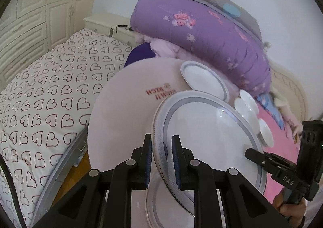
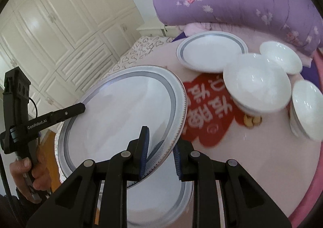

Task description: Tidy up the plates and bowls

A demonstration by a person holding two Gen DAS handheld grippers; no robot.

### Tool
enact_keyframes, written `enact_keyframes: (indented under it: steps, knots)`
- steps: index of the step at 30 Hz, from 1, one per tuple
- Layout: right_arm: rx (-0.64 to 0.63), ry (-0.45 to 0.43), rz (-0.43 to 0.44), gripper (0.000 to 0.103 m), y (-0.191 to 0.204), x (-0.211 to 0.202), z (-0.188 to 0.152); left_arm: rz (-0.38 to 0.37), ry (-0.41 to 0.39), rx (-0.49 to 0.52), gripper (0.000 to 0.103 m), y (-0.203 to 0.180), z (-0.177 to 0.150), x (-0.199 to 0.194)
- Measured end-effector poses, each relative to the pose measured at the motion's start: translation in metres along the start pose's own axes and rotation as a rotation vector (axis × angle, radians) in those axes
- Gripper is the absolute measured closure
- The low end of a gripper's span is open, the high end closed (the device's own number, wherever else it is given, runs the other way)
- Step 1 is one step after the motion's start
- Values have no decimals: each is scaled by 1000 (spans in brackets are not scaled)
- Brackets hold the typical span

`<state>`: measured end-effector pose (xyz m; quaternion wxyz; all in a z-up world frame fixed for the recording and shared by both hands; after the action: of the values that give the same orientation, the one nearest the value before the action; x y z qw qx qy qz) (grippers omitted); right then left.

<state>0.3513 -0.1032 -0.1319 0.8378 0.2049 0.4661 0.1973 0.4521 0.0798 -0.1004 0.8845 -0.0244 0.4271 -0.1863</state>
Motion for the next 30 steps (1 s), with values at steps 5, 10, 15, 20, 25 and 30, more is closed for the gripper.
enact_keyframes:
  steps: [5,10,15,20,25,30]
  knots:
    - [2,15,-3,80,-8,-10,-32,-1,22,1,89,-16,-27,-16]
    - [2,34,-14,80,-19,-15,-58,0,65,11,89,-28,-53,-18]
    - [-8,50,-31,80,-27,-12,-71,12,102,3,89,-33,-59,-7]
    - [-11,68,-34,80,-31,-6,-77,31,118,4,89,-36,-56,6]
    - [-13,85,-42,80,-34,1,-81,45,132,7,88,-34,-58,17]
    - [-27,100,-59,79,-33,7,-84,67,140,22,87,-27,-62,24]
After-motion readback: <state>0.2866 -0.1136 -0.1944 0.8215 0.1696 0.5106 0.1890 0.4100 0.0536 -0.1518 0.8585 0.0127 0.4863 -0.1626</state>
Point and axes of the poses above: each gripper's, at about its wrist camera, not at the fingertips, and x roughly the way its jaws point, y to its left, z to its top, the point moved 10 cm from there along x, roughly the way its jaws point, and after that the axes turned 14 degrees about x, right-handed, at the moved point
